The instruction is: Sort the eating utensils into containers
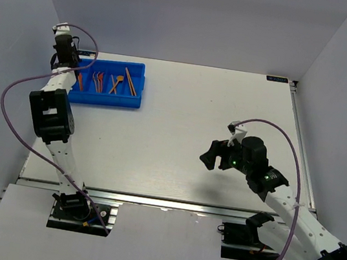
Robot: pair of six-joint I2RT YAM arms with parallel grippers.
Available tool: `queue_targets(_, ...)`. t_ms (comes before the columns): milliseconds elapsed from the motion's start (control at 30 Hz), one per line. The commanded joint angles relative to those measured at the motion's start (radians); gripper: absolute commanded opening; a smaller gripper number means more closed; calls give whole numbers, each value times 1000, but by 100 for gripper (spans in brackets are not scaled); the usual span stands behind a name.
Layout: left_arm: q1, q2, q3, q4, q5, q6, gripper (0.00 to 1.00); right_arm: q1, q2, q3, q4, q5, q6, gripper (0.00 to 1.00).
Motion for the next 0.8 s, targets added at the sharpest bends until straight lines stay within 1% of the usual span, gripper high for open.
queue_targets(0, 9, -7, 6, 66, 67, 27, 0, -2, 12, -5, 34, -8, -15, 89)
queue_targets(167, 12, 4, -31, 132, 81, 67, 0, -2, -1, -5, 31, -2, -15, 89)
queue_targets(433, 20, 10, -102, 243, 107, 83, 0, -2, -7, -13, 34, 8, -15, 89)
queue_targets(767, 26, 68, -91, 267, 124, 83, 0, -2, 16, -23, 48, 14, -16, 89)
